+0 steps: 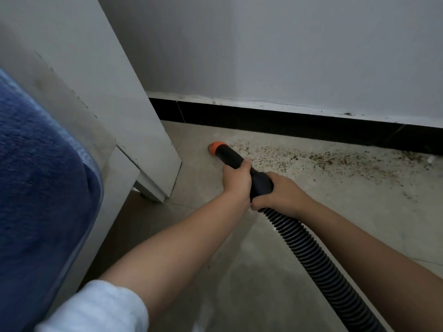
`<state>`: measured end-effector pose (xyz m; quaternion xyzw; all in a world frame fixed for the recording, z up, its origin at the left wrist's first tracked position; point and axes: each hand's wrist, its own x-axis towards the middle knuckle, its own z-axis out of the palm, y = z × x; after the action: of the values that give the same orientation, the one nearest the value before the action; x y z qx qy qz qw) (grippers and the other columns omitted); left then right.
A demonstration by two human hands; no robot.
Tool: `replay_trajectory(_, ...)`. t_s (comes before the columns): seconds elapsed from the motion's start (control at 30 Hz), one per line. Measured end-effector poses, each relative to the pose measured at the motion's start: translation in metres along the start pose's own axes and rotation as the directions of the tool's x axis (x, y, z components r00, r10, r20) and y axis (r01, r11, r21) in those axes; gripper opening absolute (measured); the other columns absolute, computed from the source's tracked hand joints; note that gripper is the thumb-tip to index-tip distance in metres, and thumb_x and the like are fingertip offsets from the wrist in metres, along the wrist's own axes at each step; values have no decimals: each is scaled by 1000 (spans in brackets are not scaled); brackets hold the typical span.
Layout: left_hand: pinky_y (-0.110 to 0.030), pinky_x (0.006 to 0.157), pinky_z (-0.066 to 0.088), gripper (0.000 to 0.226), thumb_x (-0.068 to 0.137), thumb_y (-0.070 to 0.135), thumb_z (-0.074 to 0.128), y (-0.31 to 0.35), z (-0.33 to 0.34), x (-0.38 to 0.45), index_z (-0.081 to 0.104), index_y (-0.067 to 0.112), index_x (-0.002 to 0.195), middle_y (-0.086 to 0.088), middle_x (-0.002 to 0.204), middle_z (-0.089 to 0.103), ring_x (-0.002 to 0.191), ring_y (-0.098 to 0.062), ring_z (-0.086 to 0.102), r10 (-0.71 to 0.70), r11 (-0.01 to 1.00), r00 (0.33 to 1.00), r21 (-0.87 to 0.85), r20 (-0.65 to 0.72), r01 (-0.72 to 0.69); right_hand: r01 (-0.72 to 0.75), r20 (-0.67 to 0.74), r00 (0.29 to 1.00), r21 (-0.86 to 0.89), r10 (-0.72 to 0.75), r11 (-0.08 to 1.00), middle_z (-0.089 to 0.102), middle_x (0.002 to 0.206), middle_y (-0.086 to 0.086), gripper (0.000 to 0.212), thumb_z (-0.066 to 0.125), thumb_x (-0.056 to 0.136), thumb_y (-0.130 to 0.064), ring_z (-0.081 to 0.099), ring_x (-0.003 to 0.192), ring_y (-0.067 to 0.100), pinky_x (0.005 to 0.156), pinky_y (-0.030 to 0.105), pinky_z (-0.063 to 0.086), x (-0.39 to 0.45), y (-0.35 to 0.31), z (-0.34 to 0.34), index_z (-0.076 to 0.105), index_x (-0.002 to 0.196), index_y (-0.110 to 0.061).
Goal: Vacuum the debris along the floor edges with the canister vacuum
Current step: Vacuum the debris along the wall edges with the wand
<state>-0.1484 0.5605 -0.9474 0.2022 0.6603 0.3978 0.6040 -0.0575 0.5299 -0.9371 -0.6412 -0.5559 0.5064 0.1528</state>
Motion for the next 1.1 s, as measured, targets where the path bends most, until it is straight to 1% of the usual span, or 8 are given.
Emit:
replay_trajectory(0.2, -43, 89, 50, 41, 94, 29, 51, 4, 6, 11, 40, 8, 128, -16, 117, 56, 101, -32, 58, 36, 991, 999, 129, -2, -35, -13, -34, 999, 78, 16, 997, 58, 83, 0, 39, 75, 64, -13, 56, 67, 11, 51, 19, 41, 11, 4, 2, 52, 95, -14)
replay_trajectory(0.33, -44, 88, 50, 41, 93, 27, 53, 13, 9, 20, 41, 6, 127, -17, 118, 55, 102, -33, 58, 18, 994, 999, 107, 27, -21, -24, -48, 998, 79, 28, 997, 59, 84, 2, 40, 74, 63, -14, 57, 67, 13, 53, 22, 43, 17, -2, -3, 53, 97, -12)
replay_trajectory(0.53, -35, 81, 48, 39, 94, 18, 52, 22, 17, 12, 42, 3, 129, -12, 113, 55, 98, -25, 55, -108, 992, 941, 100, 321, 80, -41, -80, 996, 7, 42, 999, 61, 87, 1, 42, 75, 65, -15, 60, 73, 15, 58, 25, 49, 0, 10, -37, 54, 102, -17)
replay_trajectory(0.63, -33, 80, 48, 39, 94, 15, 53, 22, 26, 9, 42, 4, 129, -14, 118, 54, 102, -25, 54, -129, 989, 925, 117, 357, 93, -53, -48, 997, 74, 56, 996, 61, 81, 3, 35, 73, 68, -8, 59, 62, 15, 54, 26, 48, -7, 17, -55, 54, 95, -19)
replay_trajectory(0.83, -34, 73, 52, 48, 91, 23, 57, 14, 31, 12, 39, 8, 134, -15, 119, 54, 98, -26, 56, -207, 978, 949, 37, 237, 204, -85, 107, 991, 27, 81, 996, 59, 87, 2, 49, 77, 65, -10, 59, 69, 15, 58, 24, 50, -12, 29, -62, 52, 107, -14)
replay_trajectory(0.93, -33, 73, 53, 49, 90, 25, 59, 5, 22, 17, 41, 7, 131, -15, 119, 56, 98, -26, 58, -184, 983, 972, 8, 147, 184, -41, 162, 986, -30, 45, 999, 57, 90, -3, 50, 78, 62, -14, 59, 74, 10, 58, 18, 47, -15, 29, -58, 50, 102, -22)
replay_trajectory(1.03, -29, 66, 54, 46, 89, 26, 60, -2, 10, 10, 46, 6, 127, -13, 112, 59, 86, -21, 59, -147, 988, 982, -24, 115, 151, 15, 176, 984, -108, 4, 994, 56, 93, -8, 50, 78, 67, -13, 56, 79, 6, 61, 16, 43, -20, 27, -53, 48, 106, -24)
replay_trajectory(1.1, -30, 69, 54, 41, 88, 26, 61, -2, -1, 7, 47, 7, 121, -11, 105, 60, 85, -20, 59, -124, 990, 987, -55, 99, 130, 48, 197, 980, -119, -24, 992, 56, 95, -9, 59, 78, 56, -24, 56, 83, 4, 63, 16, 43, -24, 23, -50, 48, 107, -26)
